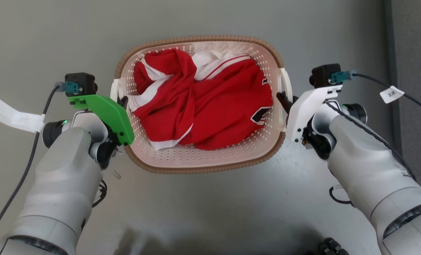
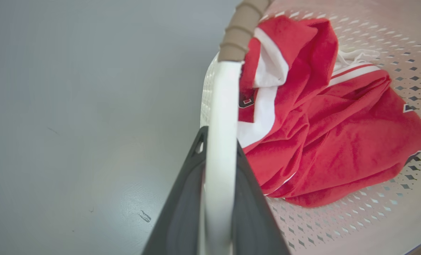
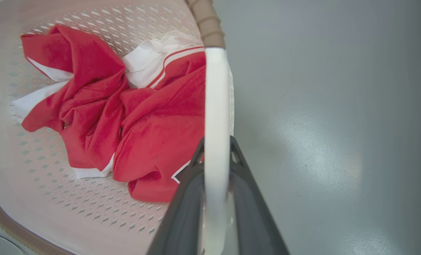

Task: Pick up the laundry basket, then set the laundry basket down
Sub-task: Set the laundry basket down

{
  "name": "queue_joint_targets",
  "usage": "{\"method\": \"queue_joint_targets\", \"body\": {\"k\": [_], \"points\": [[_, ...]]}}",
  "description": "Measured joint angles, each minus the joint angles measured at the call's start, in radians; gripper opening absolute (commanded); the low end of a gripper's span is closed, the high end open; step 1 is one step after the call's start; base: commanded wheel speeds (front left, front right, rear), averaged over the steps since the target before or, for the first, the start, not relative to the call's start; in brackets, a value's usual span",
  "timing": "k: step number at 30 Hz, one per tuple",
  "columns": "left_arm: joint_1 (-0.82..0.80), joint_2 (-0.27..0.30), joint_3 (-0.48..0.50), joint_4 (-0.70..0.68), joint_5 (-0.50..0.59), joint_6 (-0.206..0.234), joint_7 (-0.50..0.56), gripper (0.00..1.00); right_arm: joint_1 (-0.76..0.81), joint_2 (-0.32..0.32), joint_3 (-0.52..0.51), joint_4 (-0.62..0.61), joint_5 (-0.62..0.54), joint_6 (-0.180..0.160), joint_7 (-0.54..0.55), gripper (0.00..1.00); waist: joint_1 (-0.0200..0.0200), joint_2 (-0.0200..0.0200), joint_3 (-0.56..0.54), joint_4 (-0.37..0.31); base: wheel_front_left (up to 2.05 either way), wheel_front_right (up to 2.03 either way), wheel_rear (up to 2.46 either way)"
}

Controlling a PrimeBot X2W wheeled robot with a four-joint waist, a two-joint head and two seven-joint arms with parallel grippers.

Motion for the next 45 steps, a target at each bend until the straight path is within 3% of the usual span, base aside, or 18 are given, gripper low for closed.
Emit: {"method": "queue_joint_targets", "body": {"k": [15,33,34,35,36,37,45], "points": [[-0.037,-0.011,0.003,0.016,-0.001,-0.001,-0.057,0.00,-0.050,-0.005,0.011,0.023,-0.019,-0.008,-0.062,0.00,0.0000,0.0000,0.141,-0.003,0.00,0.00,0.00],[-0.084,-0.020,-0.005,0.044,-0.001,-0.007,-0.092,0.00,-0.097,-0.004,0.017,0.048,-0.025,-0.007,-0.093,0.00,0.0000,0.0000,0.222,0.002,0.00,0.00,0.00],[-0.085,-0.020,-0.006,0.044,-0.001,-0.008,-0.092,0.00,-0.098,-0.004,0.017,0.048,-0.025,-0.007,-0.094,0.05,-0.0001,0.0000,0.223,0.002,0.00,0.00,0.00],[-0.086,-0.020,-0.007,0.044,-0.001,-0.008,-0.092,0.24,-0.099,-0.004,0.016,0.048,-0.023,-0.006,-0.095,0.48,-0.0001,0.0000,0.223,0.003,0.00,0.00,0.00],[-0.087,-0.021,-0.007,0.045,-0.001,-0.008,-0.092,0.71,-0.099,-0.006,0.015,0.049,-0.022,-0.006,-0.095,0.95,0.0000,0.0000,0.223,0.003,0.00,0.00,0.00],[-0.089,-0.020,-0.007,0.046,-0.001,-0.008,-0.096,1.00,-0.099,-0.008,0.019,0.050,-0.023,-0.006,-0.096,1.00,0.0000,0.0000,0.223,0.003,0.00,0.00,0.00],[-0.095,-0.013,-0.008,0.062,-0.006,-0.008,-0.100,1.00,-0.099,-0.026,0.027,0.068,-0.023,-0.007,-0.102,1.00,-0.0001,0.0000,0.219,0.006,0.00,0.00,0.00]]}}
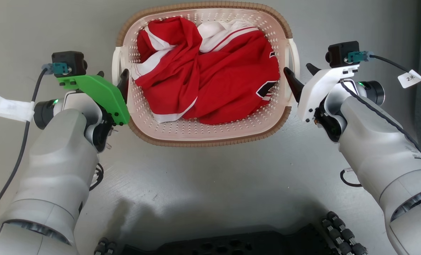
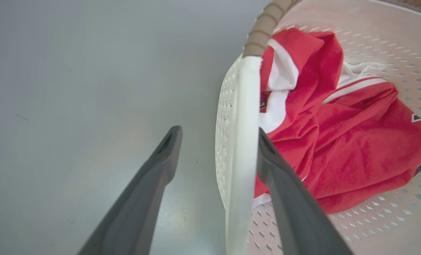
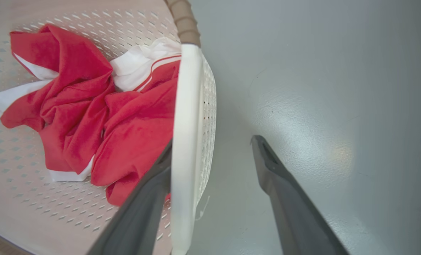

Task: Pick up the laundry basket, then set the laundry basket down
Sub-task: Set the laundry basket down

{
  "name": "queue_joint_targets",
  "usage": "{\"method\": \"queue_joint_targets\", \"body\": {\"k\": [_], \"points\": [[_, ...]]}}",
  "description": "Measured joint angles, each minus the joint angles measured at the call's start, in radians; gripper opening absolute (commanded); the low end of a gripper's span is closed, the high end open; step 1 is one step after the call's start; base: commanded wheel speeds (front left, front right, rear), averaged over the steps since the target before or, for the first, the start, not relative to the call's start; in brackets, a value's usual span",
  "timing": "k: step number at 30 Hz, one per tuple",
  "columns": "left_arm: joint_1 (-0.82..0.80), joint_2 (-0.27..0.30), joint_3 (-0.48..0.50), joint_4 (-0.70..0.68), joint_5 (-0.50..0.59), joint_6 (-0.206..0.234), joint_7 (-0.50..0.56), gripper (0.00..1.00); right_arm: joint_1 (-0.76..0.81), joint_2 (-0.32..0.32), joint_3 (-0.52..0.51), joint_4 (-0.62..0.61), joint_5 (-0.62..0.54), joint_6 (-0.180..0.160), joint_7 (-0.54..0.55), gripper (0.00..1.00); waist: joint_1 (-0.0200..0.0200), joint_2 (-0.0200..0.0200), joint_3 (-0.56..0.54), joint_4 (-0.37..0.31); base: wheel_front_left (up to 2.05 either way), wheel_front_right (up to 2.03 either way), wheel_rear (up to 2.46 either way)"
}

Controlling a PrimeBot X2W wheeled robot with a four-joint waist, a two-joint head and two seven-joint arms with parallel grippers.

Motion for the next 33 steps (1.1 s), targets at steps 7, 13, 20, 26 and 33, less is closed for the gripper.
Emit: {"method": "queue_joint_targets", "body": {"k": [7,13,20,26,33], "points": [[-0.001,-0.002,-0.006,0.010,-0.003,0.000,-0.005,1.00,0.002,0.000,0.004,0.009,0.000,0.000,-0.019,1.00,0.0000,0.0000,-0.016,0.002,0.00,0.00,0.00],[0.003,-0.003,-0.017,0.012,-0.003,0.000,-0.037,1.00,0.015,0.000,0.019,0.018,-0.002,0.009,-0.041,1.00,0.0000,0.0000,-0.056,0.004,0.00,0.00,0.00],[0.033,-0.003,-0.035,0.011,0.005,0.000,-0.117,1.00,0.048,0.002,0.025,0.020,-0.003,0.009,-0.097,1.00,0.0000,0.0000,-0.135,0.007,0.00,0.00,0.00],[0.081,-0.002,-0.035,0.016,0.005,0.000,-0.156,1.00,0.088,0.002,0.023,0.021,-0.003,0.009,-0.129,1.00,0.0000,0.0000,-0.207,0.008,0.00,0.00,0.00],[0.113,0.015,-0.024,0.015,0.006,0.000,-0.181,1.00,0.128,0.002,0.008,0.008,-0.002,0.009,-0.155,1.00,0.0000,0.0000,-0.293,0.007,0.00,0.00,0.00]]}}
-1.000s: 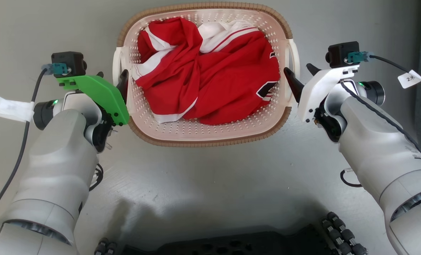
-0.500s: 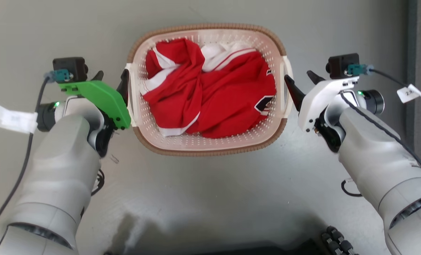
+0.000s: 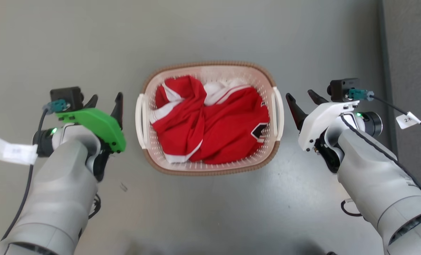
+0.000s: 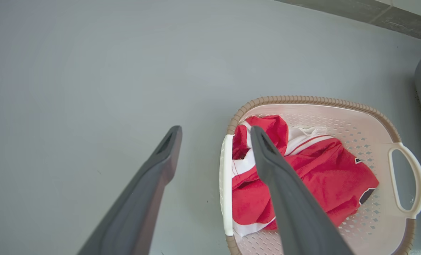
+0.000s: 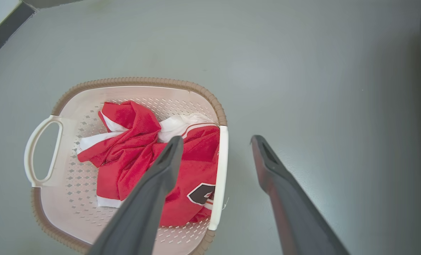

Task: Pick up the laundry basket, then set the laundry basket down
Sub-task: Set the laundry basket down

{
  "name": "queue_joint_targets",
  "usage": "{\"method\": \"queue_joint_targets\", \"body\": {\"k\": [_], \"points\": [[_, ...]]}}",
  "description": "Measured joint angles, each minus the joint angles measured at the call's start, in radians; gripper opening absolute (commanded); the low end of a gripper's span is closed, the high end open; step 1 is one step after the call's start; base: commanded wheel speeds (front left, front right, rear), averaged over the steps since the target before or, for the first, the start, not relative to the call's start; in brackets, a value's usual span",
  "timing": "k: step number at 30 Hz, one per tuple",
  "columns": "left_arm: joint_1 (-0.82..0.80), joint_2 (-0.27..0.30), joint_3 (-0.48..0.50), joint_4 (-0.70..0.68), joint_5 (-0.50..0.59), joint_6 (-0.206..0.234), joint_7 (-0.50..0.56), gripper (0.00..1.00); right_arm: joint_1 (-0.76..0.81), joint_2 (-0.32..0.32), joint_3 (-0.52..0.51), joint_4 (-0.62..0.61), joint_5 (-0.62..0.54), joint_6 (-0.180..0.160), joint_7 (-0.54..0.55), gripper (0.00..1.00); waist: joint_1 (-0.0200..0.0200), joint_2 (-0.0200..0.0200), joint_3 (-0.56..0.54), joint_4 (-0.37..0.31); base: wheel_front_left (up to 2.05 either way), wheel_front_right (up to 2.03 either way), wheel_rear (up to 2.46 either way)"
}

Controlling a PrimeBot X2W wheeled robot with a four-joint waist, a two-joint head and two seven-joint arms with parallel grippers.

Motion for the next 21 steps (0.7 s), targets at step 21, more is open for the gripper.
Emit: {"method": "queue_joint_targets", "body": {"k": [21], "points": [[0.057,0.069,0.148,-0.326,0.109,0.092,-0.009,1.00,0.094,-0.091,-0.174,-0.360,-0.053,-0.104,-0.009,1.00,0.0000,0.0000,-0.231,0.008,0.00,0.00,0.00]]}}
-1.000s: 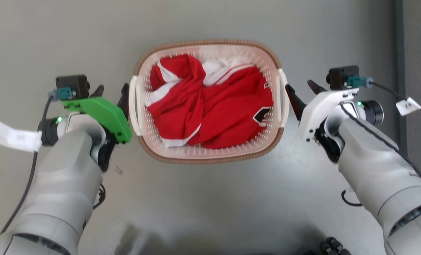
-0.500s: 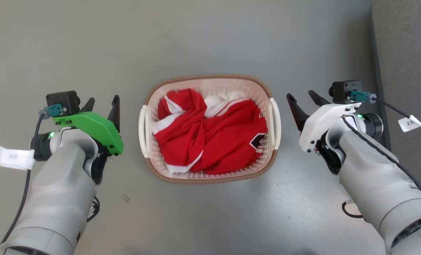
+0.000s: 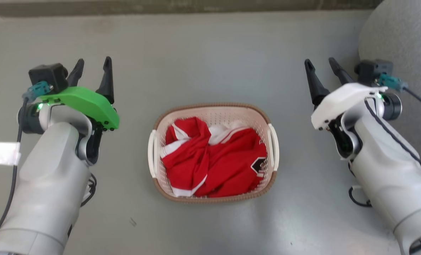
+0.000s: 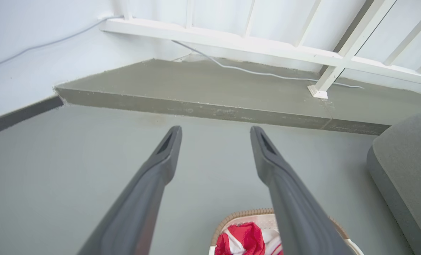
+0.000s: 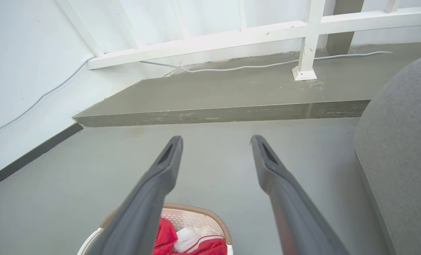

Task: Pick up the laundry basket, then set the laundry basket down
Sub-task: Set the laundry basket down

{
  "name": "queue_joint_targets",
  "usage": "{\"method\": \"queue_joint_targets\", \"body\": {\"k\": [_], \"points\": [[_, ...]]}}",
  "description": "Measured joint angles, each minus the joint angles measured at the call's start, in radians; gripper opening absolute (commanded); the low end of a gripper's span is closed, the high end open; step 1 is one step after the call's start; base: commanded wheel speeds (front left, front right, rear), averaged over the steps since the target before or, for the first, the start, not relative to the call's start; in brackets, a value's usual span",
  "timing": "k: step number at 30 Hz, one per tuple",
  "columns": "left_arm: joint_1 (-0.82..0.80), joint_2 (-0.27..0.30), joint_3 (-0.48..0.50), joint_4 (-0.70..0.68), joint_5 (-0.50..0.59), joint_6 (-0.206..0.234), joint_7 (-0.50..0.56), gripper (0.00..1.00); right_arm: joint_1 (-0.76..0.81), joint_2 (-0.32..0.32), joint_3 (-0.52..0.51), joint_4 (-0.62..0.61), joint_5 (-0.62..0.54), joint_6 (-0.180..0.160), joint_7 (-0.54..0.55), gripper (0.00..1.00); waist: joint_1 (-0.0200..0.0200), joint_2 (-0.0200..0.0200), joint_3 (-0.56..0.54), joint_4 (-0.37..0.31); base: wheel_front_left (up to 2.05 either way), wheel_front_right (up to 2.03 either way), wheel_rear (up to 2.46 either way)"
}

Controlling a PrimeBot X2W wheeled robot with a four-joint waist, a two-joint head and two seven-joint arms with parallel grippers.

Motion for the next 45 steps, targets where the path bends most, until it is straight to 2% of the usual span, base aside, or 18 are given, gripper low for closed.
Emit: {"method": "queue_joint_targets", "body": {"k": [13,21,32,45], "points": [[0.201,0.033,0.073,-0.237,0.117,0.086,0.000,1.00,0.179,-0.019,-0.085,-0.243,-0.097,-0.074,0.000,1.00,0.0000,0.0000,-0.139,-0.003,0.00,0.00,0.00],[0.339,0.034,0.109,-0.360,0.153,0.117,0.000,1.00,0.292,-0.023,-0.111,-0.344,-0.139,-0.092,0.000,1.00,0.0000,0.0000,-0.207,-0.011,0.00,0.00,0.00],[0.510,0.044,0.120,-0.472,0.217,0.134,0.000,1.00,0.441,-0.039,-0.151,-0.452,-0.176,-0.118,0.000,1.00,0.0000,0.0000,-0.272,-0.022,0.00,0.00,0.00],[0.657,0.040,0.134,-0.608,0.281,0.153,0.000,1.00,0.576,-0.044,-0.188,-0.541,-0.196,-0.128,0.000,1.00,0.0000,0.0000,-0.310,-0.019,0.00,0.00,0.00]]}}
